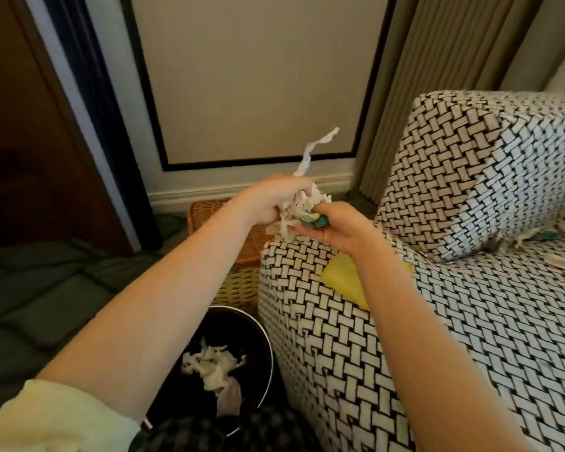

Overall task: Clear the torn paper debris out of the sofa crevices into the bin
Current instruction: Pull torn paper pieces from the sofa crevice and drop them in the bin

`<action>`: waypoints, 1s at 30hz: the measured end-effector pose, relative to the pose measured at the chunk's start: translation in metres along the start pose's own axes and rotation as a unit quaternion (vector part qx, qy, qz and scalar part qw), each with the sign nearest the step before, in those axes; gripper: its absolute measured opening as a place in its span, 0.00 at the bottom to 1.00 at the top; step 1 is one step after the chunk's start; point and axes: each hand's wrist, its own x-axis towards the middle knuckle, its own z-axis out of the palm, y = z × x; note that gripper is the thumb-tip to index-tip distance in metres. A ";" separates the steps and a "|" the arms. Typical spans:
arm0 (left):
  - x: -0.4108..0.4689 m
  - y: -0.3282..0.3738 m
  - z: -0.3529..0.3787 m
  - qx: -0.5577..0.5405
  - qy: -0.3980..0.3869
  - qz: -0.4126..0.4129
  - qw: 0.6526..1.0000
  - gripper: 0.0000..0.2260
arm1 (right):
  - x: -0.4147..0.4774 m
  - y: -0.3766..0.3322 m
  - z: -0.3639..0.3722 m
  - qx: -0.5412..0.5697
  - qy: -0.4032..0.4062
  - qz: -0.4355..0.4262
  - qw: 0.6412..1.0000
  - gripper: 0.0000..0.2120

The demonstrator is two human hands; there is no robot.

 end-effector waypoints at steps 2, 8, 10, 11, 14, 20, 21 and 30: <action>-0.005 -0.022 -0.025 0.001 0.017 -0.026 1.000 0.12 | 0.009 0.015 0.024 -0.017 -0.020 0.032 0.999 0.09; -0.005 -0.095 -0.069 -0.052 0.096 -0.107 0.988 0.14 | 0.035 0.069 0.073 -0.126 -0.034 0.111 0.985 0.15; -0.006 -0.117 -0.072 -0.064 0.119 -0.128 0.982 0.15 | 0.041 0.085 0.082 -0.176 -0.032 0.123 0.976 0.15; -0.006 -0.127 -0.074 -0.062 0.125 -0.143 0.980 0.14 | 0.043 0.094 0.087 -0.191 -0.035 0.135 0.972 0.14; -0.007 -0.154 -0.082 -0.046 0.106 -0.176 0.978 0.13 | 0.049 0.119 0.088 -0.204 -0.050 0.178 0.961 0.16; -0.015 -0.183 -0.085 0.083 0.013 -0.253 0.964 0.11 | 0.057 0.153 0.073 -0.250 -0.051 0.244 0.935 0.10; -0.015 -0.185 -0.085 0.109 -0.006 -0.260 0.959 0.13 | 0.058 0.156 0.071 -0.268 -0.049 0.249 0.929 0.08; -0.025 -0.202 -0.088 0.228 -0.076 -0.295 0.925 0.20 | 0.060 0.175 0.062 -0.398 -0.074 0.254 0.878 0.25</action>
